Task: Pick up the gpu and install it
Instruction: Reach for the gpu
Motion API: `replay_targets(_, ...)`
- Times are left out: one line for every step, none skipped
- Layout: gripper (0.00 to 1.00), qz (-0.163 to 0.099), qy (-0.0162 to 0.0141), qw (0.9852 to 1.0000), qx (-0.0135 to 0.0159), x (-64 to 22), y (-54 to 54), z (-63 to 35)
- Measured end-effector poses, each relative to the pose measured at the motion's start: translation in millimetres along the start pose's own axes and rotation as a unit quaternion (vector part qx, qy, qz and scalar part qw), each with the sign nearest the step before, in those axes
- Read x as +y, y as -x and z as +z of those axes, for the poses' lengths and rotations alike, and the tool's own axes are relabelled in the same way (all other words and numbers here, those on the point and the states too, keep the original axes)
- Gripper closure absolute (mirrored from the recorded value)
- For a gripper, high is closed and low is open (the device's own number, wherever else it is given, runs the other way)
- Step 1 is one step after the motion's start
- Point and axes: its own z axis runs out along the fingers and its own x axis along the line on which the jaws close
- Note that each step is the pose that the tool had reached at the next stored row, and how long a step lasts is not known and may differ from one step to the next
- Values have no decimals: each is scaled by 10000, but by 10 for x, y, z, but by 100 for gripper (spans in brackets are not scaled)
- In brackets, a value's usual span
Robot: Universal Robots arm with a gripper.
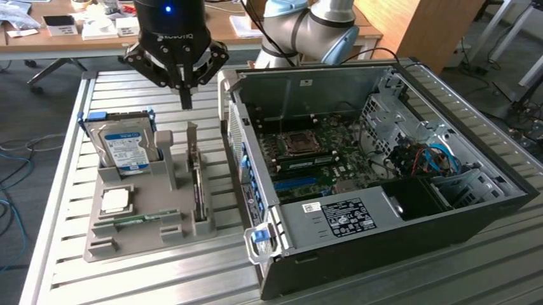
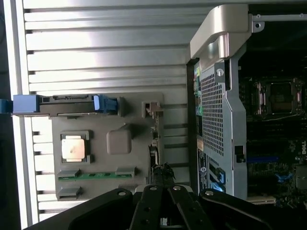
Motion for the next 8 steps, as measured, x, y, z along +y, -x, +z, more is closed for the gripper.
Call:
replay_targets(89,0,0,10000,0,-27,0,-1)
replay_targets(89,0,0,10000,0,-51,0,-2)
replay_targets(89,0,0,10000,0,-74,0,-3)
replay_targets(89,1,0,10000,0,-97,-1,-4)
replay_targets(89,0,0,10000,0,-120,-1,-5)
replay_targets(89,0,0,10000,0,-142,-2,-6)
replay_targets(89,0,0,10000,0,-166,-3,-7)
replay_targets(89,0,0,10000,0,-186,-4,-8)
